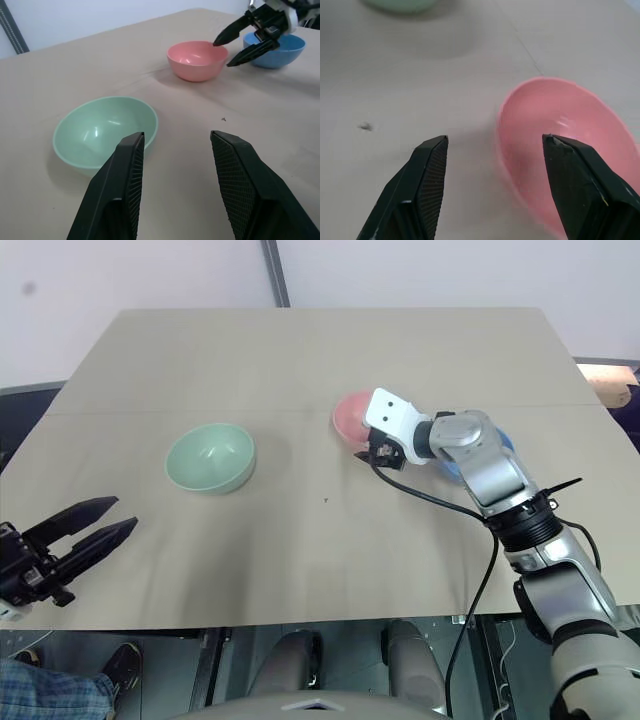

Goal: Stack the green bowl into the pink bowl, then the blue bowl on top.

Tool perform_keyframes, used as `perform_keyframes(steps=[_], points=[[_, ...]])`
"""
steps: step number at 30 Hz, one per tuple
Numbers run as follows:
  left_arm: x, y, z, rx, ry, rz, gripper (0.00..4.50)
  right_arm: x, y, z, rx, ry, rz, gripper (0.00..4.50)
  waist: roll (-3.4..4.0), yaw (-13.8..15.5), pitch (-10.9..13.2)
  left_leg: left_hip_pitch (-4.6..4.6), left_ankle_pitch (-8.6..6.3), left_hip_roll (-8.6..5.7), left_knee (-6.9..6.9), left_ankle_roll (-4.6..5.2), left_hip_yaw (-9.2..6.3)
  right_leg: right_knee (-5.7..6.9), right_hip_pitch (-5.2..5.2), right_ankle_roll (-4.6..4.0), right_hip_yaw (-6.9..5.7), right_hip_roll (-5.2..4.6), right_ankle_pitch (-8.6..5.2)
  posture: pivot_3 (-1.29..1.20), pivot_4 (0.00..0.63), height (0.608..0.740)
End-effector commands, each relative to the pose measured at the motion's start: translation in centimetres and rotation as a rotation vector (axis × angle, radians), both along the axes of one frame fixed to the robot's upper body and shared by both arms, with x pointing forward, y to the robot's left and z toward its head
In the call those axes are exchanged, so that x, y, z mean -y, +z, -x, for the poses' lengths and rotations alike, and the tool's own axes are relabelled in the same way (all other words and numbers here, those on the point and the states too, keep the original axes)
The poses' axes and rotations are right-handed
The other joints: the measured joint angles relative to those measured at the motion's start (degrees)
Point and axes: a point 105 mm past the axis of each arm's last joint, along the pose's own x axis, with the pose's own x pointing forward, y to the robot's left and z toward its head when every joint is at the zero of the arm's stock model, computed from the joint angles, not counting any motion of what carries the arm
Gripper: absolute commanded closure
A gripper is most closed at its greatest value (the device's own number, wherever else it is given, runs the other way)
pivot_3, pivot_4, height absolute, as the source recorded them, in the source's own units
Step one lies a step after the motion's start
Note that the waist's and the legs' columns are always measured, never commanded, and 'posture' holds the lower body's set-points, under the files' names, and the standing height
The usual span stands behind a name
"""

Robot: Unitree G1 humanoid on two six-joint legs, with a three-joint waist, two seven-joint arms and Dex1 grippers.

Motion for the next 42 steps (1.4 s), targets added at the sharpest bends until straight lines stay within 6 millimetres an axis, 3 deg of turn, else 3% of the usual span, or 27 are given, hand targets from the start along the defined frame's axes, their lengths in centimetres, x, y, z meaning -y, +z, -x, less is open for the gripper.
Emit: perform_keyframes(steps=[1,4,7,8,13,20,24,28,33,42], points=[[0.1,0.5,-0.2,0.029,-0.014,-0.032,2.26,0.0,0.3,-1.6,0.025,-0.086,0.043,1.19,-0.01,-0.19,0.00,-0.03,0.00,0.00,0.00,0.00,0.02,0.02,-0.06,-0.01,0.01,0.00,0.00,0.00,0.150,0.740],[0.1,0.6,-0.5,0.038,-0.015,-0.033,2.26,0.2,-1.2,-2.5,0.021,-0.088,0.180,1.19,0.01,-0.44,0.01,-0.02,0.00,0.00,0.00,0.00,0.01,0.07,-0.09,-0.02,0.00,0.01,0.02,0.00,0.150,0.740],[0.1,0.6,-0.6,0.041,-0.015,-0.034,2.26,0.0,-1.5,-3.1,0.049,-0.081,0.250,1.83,0.01,-0.48,0.01,-0.02,0.00,0.00,-0.02,0.00,0.00,0.05,-0.09,-0.02,-0.01,0.00,0.02,0.00,0.150,0.740],[0.1,0.6,-0.6,0.042,-0.015,-0.033,2.26,-0.2,-1.3,-3.4,0.067,-0.076,0.259,2.44,0.01,-0.52,0.01,-0.08,0.00,0.00,-0.03,0.00,0.02,0.02,-0.13,-0.02,0.00,-0.01,0.02,0.00,0.150,0.740],[0.1,0.6,-0.8,0.047,-0.013,-0.031,2.26,-1.3,-0.5,-3.7,0.103,-0.040,0.256,4.48,0.01,-0.56,0.01,-0.06,0.00,0.00,-0.06,0.00,-0.01,0.06,-0.15,-0.02,-0.01,0.00,0.03,0.00,0.150,0.740],[0.2,0.5,-0.8,0.053,-0.005,-0.021,2.26,-1.8,0.1,-3.0,0.113,0.013,0.226,4.48,0.01,-0.50,0.01,-0.11,0.00,0.00,-0.06,0.00,-0.03,0.04,-0.17,-0.02,-0.03,-0.02,0.03,0.00,0.150,0.740],[0.1,0.5,-0.8,0.049,-0.003,-0.019,2.26,-2.3,0.1,0.8,0.098,0.231,0.254,4.48,0.02,-0.38,0.02,-0.12,0.00,0.00,-0.08,0.00,-0.08,0.04,-0.17,-0.02,-0.08,-0.02,0.03,0.00,0.150,0.740],[0.0,0.4,-0.8,0.040,-0.005,-0.019,2.26,-2.9,0.5,3.2,0.140,0.306,0.291,4.48,0.03,-0.45,0.02,-0.16,-0.01,-0.01,-0.10,-0.01,-0.15,0.03,-0.18,-0.01,-0.15,-0.05,0.03,0.00,0.150,0.740],[0.4,0.2,-1.1,0.031,-0.027,-0.013,2.26,-6.2,-0.2,7.5,0.099,0.364,0.221,4.48,0.03,-0.54,0.02,-0.09,0.00,0.03,-0.10,-0.01,-0.24,0.13,-0.18,-0.03,-0.20,0.03,0.02,0.00,0.150,0.740],[0.4,0.1,-1.0,0.012,-0.030,-0.015,2.26,-9.1,-2.9,8.8,0.015,0.298,0.167,4.48,-0.04,-0.18,-0.02,-0.11,0.01,-0.03,0.00,-0.03,-0.40,0.10,-0.06,-0.04,-0.34,-0.03,0.02,0.00,0.150,0.740]])
